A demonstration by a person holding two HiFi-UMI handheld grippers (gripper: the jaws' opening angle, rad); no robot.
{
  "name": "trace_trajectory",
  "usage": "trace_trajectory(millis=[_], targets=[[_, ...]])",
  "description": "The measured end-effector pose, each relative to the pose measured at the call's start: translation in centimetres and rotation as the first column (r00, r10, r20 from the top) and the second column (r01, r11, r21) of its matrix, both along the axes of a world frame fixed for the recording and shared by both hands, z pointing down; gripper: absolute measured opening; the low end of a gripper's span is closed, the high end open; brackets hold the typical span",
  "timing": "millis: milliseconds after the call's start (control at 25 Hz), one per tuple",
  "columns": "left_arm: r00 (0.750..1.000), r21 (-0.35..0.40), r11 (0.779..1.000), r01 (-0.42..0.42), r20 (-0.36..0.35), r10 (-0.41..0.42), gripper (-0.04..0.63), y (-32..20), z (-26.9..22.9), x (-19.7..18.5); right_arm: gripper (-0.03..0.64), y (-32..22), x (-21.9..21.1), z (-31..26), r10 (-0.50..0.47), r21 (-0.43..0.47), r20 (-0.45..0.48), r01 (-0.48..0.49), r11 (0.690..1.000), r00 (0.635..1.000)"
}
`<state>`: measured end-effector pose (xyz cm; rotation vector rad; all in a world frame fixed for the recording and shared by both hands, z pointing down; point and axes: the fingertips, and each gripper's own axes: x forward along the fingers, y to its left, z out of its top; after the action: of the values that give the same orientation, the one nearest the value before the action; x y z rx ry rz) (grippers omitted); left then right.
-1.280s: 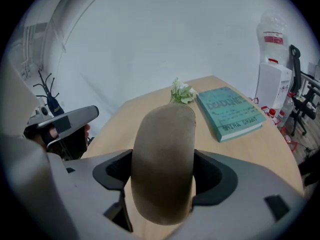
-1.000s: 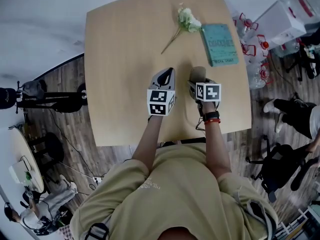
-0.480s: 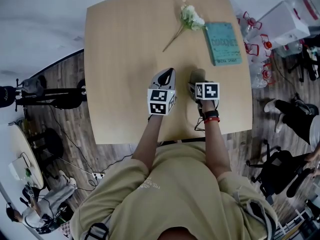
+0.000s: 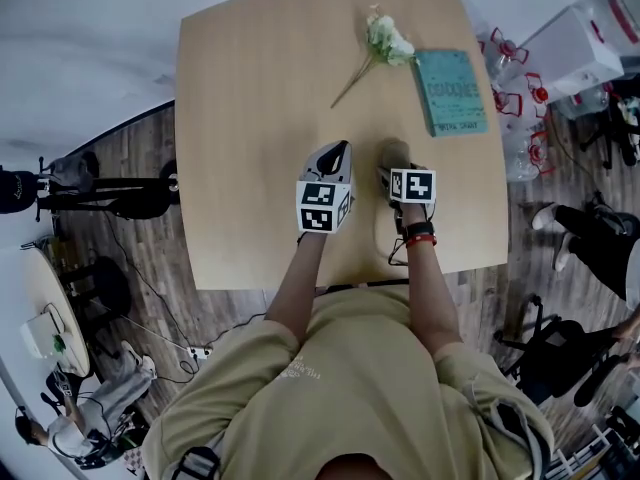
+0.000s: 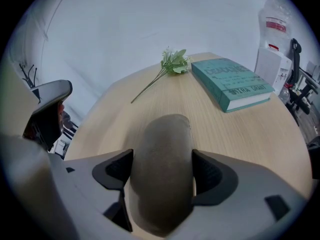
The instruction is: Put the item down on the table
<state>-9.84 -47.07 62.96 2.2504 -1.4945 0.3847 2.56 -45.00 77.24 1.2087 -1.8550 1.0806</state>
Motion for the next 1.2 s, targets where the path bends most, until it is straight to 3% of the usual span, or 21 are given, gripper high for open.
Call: trace_trajectory(millis=[200, 640, 1200], targets=[[1.000, 0.009, 1.000, 0.005, 0.004, -0.005, 0.023, 0.4, -0.6, -0.4, 0.396, -0.3, 0.5, -0.8, 0.017, 0.043, -0.027, -0.016, 0.999, 0.999], [1.000, 0.051, 0.999, 0.002, 0.002, -0.002, 0.023, 3.4, -3.0, -0.1, 0.377, 1.3, 1.8, -6.4, 0.043, 0.177, 0.003, -0.042, 0.983, 0.999], [1.000, 0.155, 0.988, -0.005, -0.002, 0.006, 0.023, 9.2, -8.8, 1.2, 0.301, 6.2, 5.1, -16.8, 0.093, 0.416, 0.060, -0.110, 0.903, 0.994]])
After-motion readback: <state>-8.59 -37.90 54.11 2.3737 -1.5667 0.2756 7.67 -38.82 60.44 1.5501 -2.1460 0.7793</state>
